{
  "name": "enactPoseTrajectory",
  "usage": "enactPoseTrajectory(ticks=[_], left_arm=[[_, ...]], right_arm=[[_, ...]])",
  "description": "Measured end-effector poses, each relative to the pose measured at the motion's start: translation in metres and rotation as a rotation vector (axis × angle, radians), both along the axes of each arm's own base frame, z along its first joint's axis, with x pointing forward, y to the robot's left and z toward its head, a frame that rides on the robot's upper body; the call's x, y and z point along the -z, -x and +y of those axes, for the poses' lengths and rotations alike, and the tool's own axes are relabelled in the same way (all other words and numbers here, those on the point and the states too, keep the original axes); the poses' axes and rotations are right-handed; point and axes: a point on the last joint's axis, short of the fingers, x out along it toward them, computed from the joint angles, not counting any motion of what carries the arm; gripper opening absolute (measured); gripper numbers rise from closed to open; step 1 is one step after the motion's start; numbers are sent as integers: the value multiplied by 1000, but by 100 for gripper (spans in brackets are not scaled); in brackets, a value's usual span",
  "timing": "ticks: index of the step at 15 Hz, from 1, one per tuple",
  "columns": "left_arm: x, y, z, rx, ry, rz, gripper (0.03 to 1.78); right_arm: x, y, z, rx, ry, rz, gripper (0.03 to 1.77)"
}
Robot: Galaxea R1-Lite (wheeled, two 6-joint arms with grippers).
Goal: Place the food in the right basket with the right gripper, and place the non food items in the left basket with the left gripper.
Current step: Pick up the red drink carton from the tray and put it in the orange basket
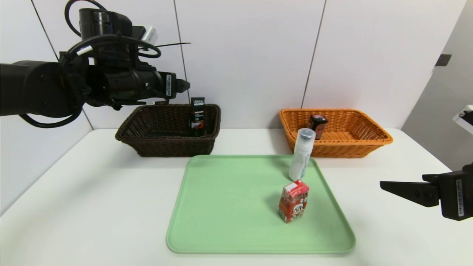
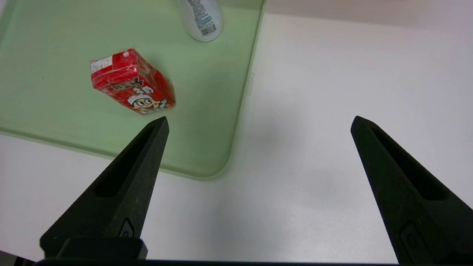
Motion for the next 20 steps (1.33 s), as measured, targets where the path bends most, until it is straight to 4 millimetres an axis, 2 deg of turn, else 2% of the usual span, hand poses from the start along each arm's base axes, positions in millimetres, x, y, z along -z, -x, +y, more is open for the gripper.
enactPoseTrajectory(ticks=[4, 11, 16, 20], left_arm=[[-1, 34, -10, 65, -4, 10, 165], [19, 101, -20, 201, -38, 76, 167], [23, 143, -18, 288, -46, 73, 169], [34, 169, -9, 349, -123, 62, 169]], right_arm=[[-1, 0, 0, 1, -1, -3, 170], [-2, -1, 1, -11, -3, -9, 170], [-10, -7, 5, -31, -10, -20, 170], [-18, -22, 22, -93, -6, -1, 170]])
